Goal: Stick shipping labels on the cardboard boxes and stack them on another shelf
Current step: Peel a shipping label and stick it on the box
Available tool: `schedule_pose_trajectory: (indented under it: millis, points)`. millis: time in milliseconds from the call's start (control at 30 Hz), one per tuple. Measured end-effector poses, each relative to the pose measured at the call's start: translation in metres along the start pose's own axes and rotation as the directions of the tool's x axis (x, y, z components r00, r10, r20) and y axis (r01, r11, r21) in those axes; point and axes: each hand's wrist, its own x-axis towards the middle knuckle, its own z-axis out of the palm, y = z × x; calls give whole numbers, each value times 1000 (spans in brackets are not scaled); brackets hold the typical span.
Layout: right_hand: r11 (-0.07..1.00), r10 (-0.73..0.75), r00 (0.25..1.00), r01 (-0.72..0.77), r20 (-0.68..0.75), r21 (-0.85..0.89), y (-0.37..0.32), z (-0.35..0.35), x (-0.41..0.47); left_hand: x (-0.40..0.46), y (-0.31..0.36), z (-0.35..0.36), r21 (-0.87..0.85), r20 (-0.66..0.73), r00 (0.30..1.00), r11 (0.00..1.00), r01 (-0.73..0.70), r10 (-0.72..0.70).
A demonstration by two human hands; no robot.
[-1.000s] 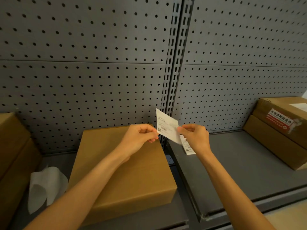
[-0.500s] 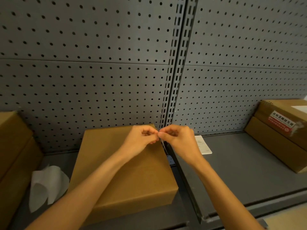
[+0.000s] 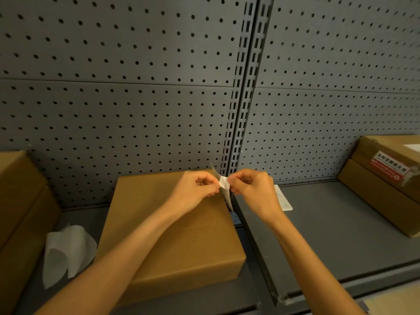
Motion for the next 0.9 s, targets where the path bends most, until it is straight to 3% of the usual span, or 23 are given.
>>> schedule_pose_trajectory:
  millis: [333,600,900]
  points:
    - [994,109,983,-106,-151,28,16,-30,14,2,1,-20,54,-95,995,998,28,-23]
    - [990,140,973,-132,-181,53,23,-38,23,-20,-2,-58,155,-139,990,987,45,-23]
    - [993,112,976,-103,-184,59,17,-31,28,-64,-20,-120,263,-377,925,952,159,-50]
